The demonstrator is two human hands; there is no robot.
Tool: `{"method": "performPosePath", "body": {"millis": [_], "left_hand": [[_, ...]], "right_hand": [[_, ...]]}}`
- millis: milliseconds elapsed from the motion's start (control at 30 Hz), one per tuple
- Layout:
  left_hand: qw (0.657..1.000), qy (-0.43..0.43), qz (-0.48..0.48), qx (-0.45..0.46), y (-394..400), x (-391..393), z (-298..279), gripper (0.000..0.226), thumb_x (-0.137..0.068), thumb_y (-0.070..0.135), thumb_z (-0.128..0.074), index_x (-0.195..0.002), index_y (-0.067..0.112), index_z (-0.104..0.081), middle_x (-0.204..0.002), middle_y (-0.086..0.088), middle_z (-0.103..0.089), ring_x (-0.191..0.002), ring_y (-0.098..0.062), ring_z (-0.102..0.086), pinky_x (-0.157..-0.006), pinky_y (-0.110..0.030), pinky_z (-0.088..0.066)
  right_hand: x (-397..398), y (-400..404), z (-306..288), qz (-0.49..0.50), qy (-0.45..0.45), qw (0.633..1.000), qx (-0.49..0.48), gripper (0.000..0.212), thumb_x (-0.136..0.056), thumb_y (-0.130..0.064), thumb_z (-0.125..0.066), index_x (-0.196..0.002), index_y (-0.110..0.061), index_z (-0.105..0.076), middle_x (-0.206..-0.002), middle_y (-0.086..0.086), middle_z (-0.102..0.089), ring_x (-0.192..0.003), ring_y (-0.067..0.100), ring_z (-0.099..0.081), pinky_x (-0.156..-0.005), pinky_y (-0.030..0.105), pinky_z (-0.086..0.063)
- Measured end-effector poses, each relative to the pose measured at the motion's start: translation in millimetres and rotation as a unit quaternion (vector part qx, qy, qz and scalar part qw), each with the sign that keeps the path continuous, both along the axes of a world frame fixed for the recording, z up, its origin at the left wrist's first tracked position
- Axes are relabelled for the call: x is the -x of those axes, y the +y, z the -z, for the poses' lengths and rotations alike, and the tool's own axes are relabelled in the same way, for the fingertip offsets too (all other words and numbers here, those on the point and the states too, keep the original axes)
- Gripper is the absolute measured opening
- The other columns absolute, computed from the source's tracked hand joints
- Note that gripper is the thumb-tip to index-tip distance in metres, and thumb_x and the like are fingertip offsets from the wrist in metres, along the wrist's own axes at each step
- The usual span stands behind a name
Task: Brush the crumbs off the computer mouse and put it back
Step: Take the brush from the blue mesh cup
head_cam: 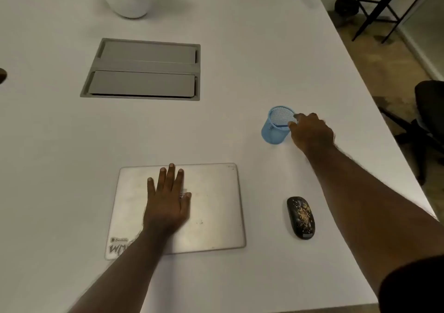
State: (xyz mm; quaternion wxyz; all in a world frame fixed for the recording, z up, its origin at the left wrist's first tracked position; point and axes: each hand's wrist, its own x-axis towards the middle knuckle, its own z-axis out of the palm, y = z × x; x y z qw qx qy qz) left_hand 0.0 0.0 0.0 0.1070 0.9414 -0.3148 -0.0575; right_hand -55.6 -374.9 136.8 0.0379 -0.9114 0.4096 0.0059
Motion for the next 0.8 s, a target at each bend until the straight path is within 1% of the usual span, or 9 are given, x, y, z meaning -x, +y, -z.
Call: {"method": "performPosePath", "body": {"millis": [100, 233, 333, 433, 533, 700, 800], "left_hand": [[1.000, -0.004, -0.010, 0.006, 0, -1, -3, 0.065, -0.094, 0.042, -0.030, -0.153, 0.016, -0.021, -0.163, -0.007, -0.009, -0.151, -0.027, -0.009, -0.118, -0.057, -0.010], [1.000, -0.001, -0.010, -0.002, 1, -1, 1, 0.065, -0.094, 0.042, -0.031, -0.153, 0.017, -0.021, -0.164, -0.005, -0.008, -0.151, -0.025, -0.008, -0.119, -0.056, -0.009], [1.000, 0.003, -0.011, -0.003, 1, 0, 2, 0.064, -0.094, 0.042, -0.031, -0.153, 0.018, -0.022, -0.164, -0.005, -0.008, -0.151, -0.025, -0.008, -0.119, -0.056, -0.009], [1.000, 0.007, -0.014, -0.006, 0, 0, -1, 0.064, -0.094, 0.042, -0.029, -0.153, 0.018, -0.020, -0.164, -0.004, -0.006, -0.151, -0.024, -0.005, -0.120, -0.054, -0.007], [1.000, 0.014, -0.018, -0.007, 0, 1, -4, 0.064, -0.095, 0.042, -0.028, -0.154, 0.019, -0.019, -0.164, -0.003, -0.003, -0.151, -0.023, -0.003, -0.120, -0.053, -0.004], [0.999, 0.027, -0.019, -0.007, -1, 0, -5, 0.064, -0.095, 0.043, -0.027, -0.154, 0.019, -0.017, -0.164, -0.001, -0.001, -0.151, -0.022, -0.001, -0.120, -0.052, -0.002], [0.999, 0.030, -0.019, -0.010, 0, 0, -6, 0.065, -0.094, 0.043, -0.026, -0.154, 0.019, -0.017, -0.164, -0.002, -0.001, -0.151, -0.022, -0.001, -0.120, -0.052, -0.002]], "right_hand": [[-10, -6, 6, 0.044, 0.029, 0.998, -0.036, 0.040, -0.099, -0.039, -0.047, -0.128, -0.015, -0.062, -0.128, 0.015, -0.063, -0.118, 0.036, -0.059, -0.092, 0.038, -0.046], [-19, -6, 13, 0.075, 0.007, 0.996, -0.048, 0.036, -0.096, -0.034, -0.057, -0.121, -0.008, -0.064, -0.123, 0.017, -0.066, -0.114, 0.038, -0.063, -0.087, 0.038, -0.050], [-23, -10, 14, 0.106, -0.009, 0.993, -0.055, 0.031, -0.093, -0.025, -0.059, -0.117, -0.006, -0.065, -0.120, 0.018, -0.068, -0.111, 0.039, -0.064, -0.085, 0.038, -0.051], [-26, -11, 13, 0.118, -0.012, 0.992, -0.053, 0.029, -0.090, -0.020, -0.063, -0.116, -0.005, -0.065, -0.119, 0.018, -0.068, -0.110, 0.039, -0.065, -0.084, 0.039, -0.052], [-28, -12, 12, 0.119, -0.008, 0.991, -0.058, 0.029, -0.090, -0.019, -0.064, -0.116, -0.006, -0.064, -0.120, 0.018, -0.068, -0.111, 0.038, -0.065, -0.085, 0.039, -0.052], [-30, -15, 12, 0.117, -0.011, 0.991, -0.059, 0.028, -0.090, -0.014, -0.061, -0.116, -0.004, -0.064, -0.122, 0.019, -0.066, -0.113, 0.039, -0.064, -0.087, 0.040, -0.052], [-30, -16, 12, 0.105, -0.017, 0.992, -0.064, 0.027, -0.092, -0.014, -0.061, -0.116, -0.003, -0.064, -0.122, 0.020, -0.066, -0.113, 0.039, -0.063, -0.088, 0.040, -0.052]]}}
